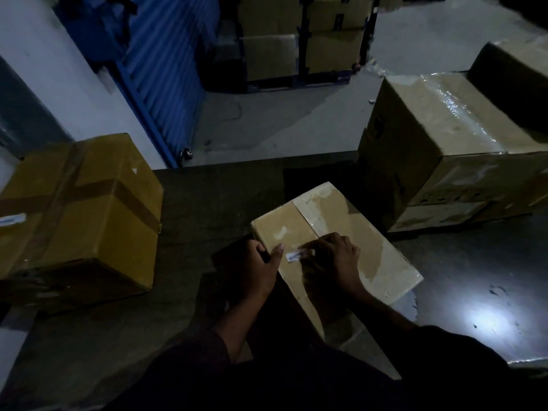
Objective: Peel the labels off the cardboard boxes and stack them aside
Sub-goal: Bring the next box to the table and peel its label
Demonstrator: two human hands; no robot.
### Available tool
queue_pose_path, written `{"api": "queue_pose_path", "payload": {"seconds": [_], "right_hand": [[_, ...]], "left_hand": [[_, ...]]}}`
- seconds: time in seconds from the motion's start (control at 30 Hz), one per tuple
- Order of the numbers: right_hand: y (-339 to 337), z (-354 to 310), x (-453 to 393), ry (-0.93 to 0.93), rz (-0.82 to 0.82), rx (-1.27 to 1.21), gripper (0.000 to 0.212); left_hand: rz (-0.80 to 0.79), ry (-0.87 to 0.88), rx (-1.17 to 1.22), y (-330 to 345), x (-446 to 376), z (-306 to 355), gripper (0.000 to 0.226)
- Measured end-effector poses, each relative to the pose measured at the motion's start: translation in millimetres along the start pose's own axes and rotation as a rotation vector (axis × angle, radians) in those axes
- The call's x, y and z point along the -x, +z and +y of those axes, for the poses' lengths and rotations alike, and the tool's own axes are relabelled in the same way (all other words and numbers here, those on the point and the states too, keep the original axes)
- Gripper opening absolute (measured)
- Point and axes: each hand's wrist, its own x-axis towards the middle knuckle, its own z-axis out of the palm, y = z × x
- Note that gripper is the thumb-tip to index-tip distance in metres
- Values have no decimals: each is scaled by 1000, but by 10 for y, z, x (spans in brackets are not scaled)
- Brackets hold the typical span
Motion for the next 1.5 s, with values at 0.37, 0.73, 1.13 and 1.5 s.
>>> {"api": "queue_pose_path", "payload": {"seconds": [0.37, 0.73, 1.13, 1.5], "right_hand": [[-17, 9, -16, 12, -17, -24, 24], [-46, -36, 4, -17, -27, -64, 48], [-28, -4, 1, -48, 4, -63, 42], [-51, -233, -46, -53, -9, -117, 28]], "left_hand": [[7, -22, -27, 10, -22, -7, 36], [15, -12, 11, 35, -39, -54, 37], [22, 0, 24, 33, -34, -34, 38], [-26, -51, 43, 29, -59, -55, 35]]}}
